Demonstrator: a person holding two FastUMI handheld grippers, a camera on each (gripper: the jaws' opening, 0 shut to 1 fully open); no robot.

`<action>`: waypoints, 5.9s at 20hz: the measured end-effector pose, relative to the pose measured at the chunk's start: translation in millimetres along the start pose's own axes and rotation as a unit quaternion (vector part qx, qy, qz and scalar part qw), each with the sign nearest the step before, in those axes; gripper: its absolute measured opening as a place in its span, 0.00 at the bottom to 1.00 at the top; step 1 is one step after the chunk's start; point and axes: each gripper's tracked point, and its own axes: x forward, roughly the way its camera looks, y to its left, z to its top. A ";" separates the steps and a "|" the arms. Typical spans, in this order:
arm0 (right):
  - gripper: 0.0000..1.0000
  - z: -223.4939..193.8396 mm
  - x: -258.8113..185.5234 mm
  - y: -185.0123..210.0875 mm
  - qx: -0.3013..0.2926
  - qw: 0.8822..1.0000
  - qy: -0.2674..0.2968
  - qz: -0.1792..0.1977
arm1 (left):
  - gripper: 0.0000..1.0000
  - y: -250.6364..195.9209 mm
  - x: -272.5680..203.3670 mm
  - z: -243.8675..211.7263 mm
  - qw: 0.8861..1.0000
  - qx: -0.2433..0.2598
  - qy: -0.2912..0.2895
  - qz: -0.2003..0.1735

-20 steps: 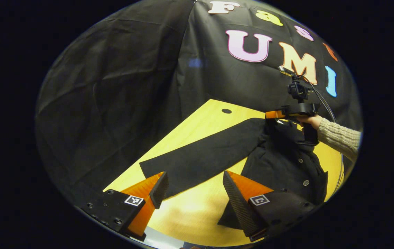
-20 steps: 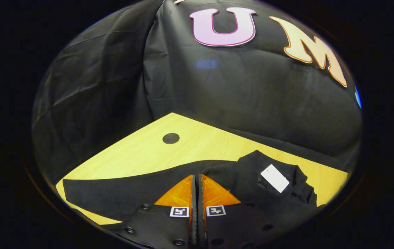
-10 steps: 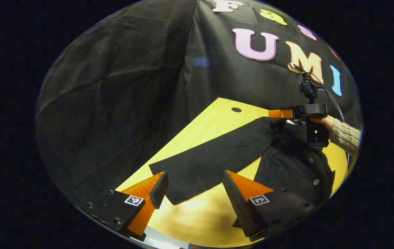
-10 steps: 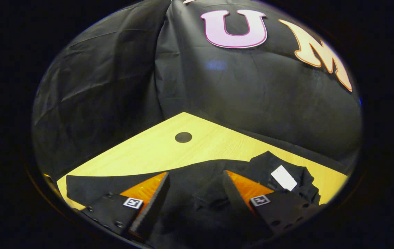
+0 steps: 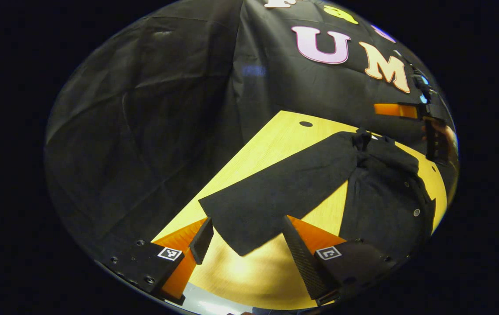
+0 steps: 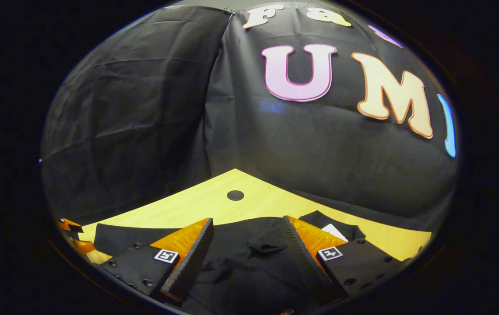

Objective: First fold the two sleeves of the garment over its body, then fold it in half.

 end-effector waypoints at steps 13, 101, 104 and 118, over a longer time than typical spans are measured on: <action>0.99 -49.2 -215.6 -113.4 0.132 0.968 -0.062 -0.204 | 0.95 4.4 37.5 -6.8 0.998 0.031 0.027 -0.052; 0.98 -220.5 -377.9 -141.8 0.251 0.922 0.002 -0.294 | 0.00 -467.8 -5.4 184.2 0.920 0.144 -0.127 -0.341; 0.99 -220.8 -375.5 -140.3 0.252 0.923 0.001 -0.289 | 0.00 -499.1 -2.9 192.3 0.915 0.126 -0.135 -0.360; 0.99 -245.4 -349.5 -127.3 0.262 0.931 0.029 -0.254 | 0.00 -601.9 22.9 155.2 0.899 0.158 -0.106 -0.396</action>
